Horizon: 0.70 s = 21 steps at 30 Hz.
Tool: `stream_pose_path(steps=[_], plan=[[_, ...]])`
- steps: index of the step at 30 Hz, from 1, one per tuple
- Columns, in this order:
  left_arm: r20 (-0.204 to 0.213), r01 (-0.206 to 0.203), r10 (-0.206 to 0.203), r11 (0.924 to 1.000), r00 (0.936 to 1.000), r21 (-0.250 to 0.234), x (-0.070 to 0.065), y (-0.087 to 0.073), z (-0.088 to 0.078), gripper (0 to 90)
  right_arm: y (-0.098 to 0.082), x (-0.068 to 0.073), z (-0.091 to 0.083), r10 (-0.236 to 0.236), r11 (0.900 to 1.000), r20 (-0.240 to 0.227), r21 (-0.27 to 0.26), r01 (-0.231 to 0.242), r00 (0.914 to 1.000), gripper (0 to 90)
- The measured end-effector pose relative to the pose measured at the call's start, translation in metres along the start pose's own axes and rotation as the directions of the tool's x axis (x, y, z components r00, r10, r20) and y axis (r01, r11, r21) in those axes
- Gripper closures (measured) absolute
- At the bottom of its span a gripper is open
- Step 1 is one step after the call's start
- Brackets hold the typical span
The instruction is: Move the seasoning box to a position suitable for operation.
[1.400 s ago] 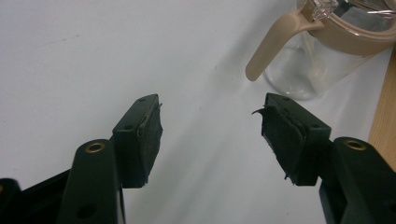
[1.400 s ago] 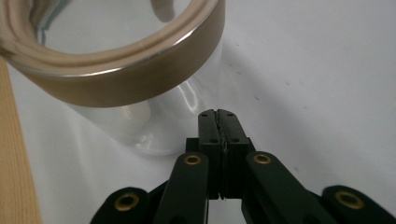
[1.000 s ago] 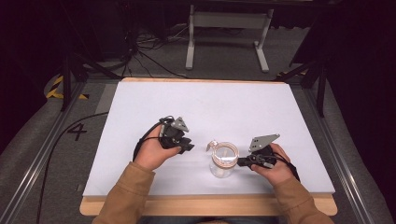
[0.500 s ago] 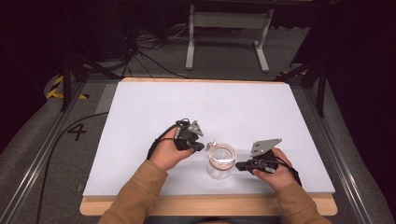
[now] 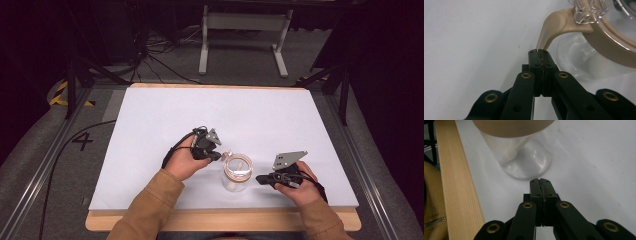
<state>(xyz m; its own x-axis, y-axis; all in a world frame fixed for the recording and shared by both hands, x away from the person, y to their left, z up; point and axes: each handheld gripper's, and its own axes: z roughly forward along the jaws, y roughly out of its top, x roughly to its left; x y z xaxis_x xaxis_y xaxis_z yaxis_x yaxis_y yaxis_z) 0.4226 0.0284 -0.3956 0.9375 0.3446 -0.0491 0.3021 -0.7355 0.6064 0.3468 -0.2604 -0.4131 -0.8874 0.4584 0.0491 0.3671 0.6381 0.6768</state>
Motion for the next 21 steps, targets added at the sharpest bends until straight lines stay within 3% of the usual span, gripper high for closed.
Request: stream_pose_path(steps=[2,6,11,14,16,17,21], plan=[[0.057,-0.016,0.015,0.9997,0.9982,0.018,-0.001,0.002,0.001,89.9,-0.004,0.000,-0.002,0.005,1.000,0.006,-0.002,-0.005,1.0000,90.0],[0.004,-0.029,0.028,0.9981,0.9996,0.055,-0.005,0.010,0.004,89.9,-0.011,-0.001,-0.008,0.031,1.000,0.019,-0.006,-0.031,0.9993,90.0],[-0.004,-0.010,0.010,0.9951,0.9999,0.098,-0.004,0.010,0.005,90.0,-0.012,-0.001,-0.010,0.028,1.000,0.020,-0.009,-0.028,0.9994,90.0],[0.000,0.020,-0.020,0.9965,0.9998,0.081,-0.001,0.009,0.002,90.0,-0.012,0.000,-0.008,0.025,1.000,0.016,-0.005,-0.025,0.9996,90.0],[0.004,0.005,-0.005,0.9982,1.0000,0.060,-0.001,0.010,0.001,89.9,-0.012,0.000,-0.008,0.024,1.000,0.013,-0.005,-0.024,0.9996,90.0],[-0.007,0.017,-0.017,0.9981,0.9998,0.059,-0.002,0.010,0.001,89.9,-0.012,0.000,-0.007,0.025,1.000,0.014,-0.003,-0.024,0.9996,90.0],[-0.036,-0.012,0.013,0.9996,0.9993,0.024,-0.004,0.012,0.003,90.0,-0.012,0.001,-0.008,0.023,1.000,0.015,-0.010,-0.023,0.9996,90.0]])
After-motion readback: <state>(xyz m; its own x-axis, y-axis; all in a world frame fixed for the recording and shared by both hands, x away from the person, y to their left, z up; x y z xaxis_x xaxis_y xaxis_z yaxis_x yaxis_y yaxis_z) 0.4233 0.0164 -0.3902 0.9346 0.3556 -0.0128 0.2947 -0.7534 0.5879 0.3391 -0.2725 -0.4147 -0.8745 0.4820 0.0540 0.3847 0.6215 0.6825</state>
